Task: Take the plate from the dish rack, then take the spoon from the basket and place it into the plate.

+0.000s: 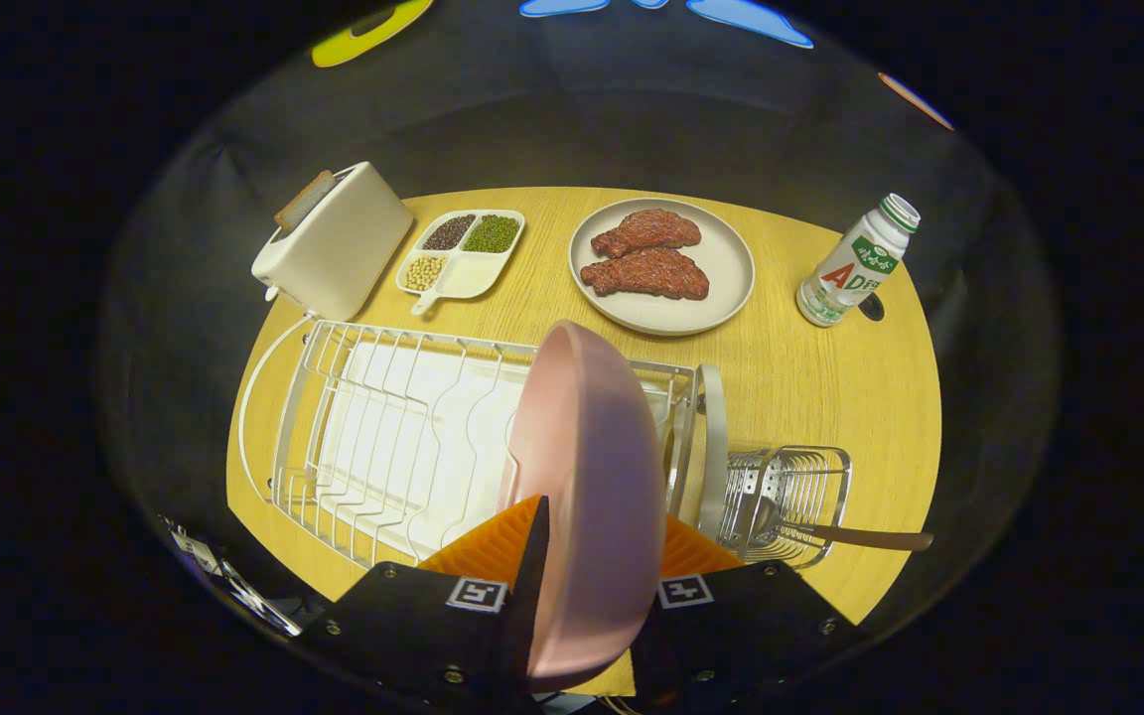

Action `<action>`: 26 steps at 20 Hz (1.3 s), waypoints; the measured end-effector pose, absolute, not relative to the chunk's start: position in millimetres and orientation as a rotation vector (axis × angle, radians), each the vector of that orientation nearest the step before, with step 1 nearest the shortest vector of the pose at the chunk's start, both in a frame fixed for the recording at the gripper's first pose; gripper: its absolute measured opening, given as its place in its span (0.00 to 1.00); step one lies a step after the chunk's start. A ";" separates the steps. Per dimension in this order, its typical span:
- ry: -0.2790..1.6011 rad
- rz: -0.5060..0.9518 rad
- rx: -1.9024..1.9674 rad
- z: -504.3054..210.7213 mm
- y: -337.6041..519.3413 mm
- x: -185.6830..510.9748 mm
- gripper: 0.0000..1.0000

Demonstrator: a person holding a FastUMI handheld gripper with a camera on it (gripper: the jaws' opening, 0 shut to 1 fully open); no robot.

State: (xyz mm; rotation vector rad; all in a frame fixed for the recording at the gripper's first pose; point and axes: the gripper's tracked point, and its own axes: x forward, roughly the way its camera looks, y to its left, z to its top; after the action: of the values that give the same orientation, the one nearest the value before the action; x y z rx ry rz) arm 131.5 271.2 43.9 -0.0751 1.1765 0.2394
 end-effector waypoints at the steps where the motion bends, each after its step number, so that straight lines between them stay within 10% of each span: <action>1: 1.177 0.239 -0.101 46.0 271.0 133.4 0.40; 26: 1.210 0.230 -0.419 81.8 271.6 158.4 0.31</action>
State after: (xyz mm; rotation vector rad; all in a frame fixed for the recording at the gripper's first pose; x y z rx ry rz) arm 158.4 271.6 81.8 -0.4192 1.2099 0.2302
